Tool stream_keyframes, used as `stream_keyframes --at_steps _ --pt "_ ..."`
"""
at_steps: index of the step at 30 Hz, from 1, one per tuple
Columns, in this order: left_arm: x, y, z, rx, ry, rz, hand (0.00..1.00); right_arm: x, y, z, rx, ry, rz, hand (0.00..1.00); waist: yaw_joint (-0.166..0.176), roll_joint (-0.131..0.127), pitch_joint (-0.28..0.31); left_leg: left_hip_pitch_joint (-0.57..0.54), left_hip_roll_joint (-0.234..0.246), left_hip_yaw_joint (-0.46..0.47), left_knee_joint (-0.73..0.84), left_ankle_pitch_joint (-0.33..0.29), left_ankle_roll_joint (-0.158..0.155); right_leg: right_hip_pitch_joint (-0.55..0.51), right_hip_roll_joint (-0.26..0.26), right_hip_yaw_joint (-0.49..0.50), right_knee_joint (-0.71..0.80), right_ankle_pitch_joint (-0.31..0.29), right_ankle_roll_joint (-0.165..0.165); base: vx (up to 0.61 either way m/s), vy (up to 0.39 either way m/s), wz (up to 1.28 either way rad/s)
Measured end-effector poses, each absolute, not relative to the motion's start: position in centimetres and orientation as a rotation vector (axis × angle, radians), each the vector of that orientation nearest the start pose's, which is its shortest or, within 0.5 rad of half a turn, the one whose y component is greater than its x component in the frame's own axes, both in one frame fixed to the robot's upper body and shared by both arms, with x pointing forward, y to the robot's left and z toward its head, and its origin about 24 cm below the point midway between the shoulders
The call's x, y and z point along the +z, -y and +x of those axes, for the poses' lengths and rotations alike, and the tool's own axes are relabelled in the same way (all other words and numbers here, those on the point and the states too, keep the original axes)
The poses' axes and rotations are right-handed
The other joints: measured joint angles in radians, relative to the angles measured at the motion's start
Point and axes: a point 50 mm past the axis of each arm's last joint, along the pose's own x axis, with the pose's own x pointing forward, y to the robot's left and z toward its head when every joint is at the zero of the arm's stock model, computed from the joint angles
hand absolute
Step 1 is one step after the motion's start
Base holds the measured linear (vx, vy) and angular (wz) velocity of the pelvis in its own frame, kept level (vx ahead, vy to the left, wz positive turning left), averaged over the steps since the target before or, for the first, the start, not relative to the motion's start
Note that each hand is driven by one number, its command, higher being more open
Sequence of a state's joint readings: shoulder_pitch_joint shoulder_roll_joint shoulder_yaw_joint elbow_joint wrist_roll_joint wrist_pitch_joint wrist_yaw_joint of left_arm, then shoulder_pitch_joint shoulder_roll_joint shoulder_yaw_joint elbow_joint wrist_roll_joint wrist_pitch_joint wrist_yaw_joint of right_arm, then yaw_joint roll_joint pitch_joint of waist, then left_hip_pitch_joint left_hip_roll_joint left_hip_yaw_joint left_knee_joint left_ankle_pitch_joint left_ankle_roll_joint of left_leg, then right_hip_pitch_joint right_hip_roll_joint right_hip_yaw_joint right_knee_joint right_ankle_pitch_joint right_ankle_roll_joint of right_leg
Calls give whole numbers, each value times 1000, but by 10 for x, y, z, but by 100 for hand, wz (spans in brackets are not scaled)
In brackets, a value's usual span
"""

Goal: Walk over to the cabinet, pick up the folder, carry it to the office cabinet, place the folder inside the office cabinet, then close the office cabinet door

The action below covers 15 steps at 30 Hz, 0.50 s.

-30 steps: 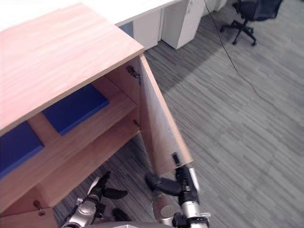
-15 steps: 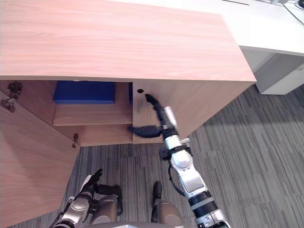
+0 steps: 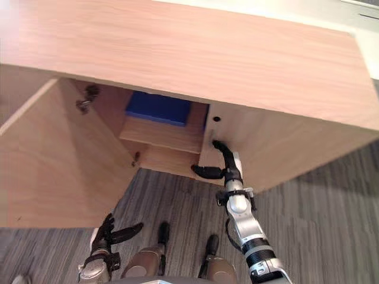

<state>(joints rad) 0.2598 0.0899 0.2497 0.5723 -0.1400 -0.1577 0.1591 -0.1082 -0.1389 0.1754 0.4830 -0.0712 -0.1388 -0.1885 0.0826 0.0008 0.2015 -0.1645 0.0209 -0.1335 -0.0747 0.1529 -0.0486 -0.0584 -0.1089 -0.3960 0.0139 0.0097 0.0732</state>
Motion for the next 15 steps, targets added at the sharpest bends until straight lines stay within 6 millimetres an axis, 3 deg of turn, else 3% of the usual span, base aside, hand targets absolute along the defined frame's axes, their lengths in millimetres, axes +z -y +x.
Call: stream_keyframes --at_steps 3,5,8,15 --pt "-85 -263 127 612 -524 -36 100 -60 151 242 56 -382 -311 100 63 28 -8 -4 -4 -77 -17 25 -6 26 2 -81 1 -19 -2 27 -72 84" --pt "-63 -278 132 679 -398 -42 100 -77 137 233 149 -466 -333 100 115 45 -14 -19 -12 -134 -17 31 -10 28 0 -132 27 -42 -12 68 -80 75" --pt "-36 -296 136 751 -268 -13 100 -78 116 236 204 -478 -309 100 143 57 -19 -28 -27 -208 -12 51 -9 30 -16 -186 92 -83 -10 78 -56 77" --pt "14 -315 153 724 -56 100 100 -61 120 260 184 -404 -331 100 163 57 -20 -33 -45 -297 -17 43 -29 34 -38 -213 178 -161 -6 -1 -39 44"
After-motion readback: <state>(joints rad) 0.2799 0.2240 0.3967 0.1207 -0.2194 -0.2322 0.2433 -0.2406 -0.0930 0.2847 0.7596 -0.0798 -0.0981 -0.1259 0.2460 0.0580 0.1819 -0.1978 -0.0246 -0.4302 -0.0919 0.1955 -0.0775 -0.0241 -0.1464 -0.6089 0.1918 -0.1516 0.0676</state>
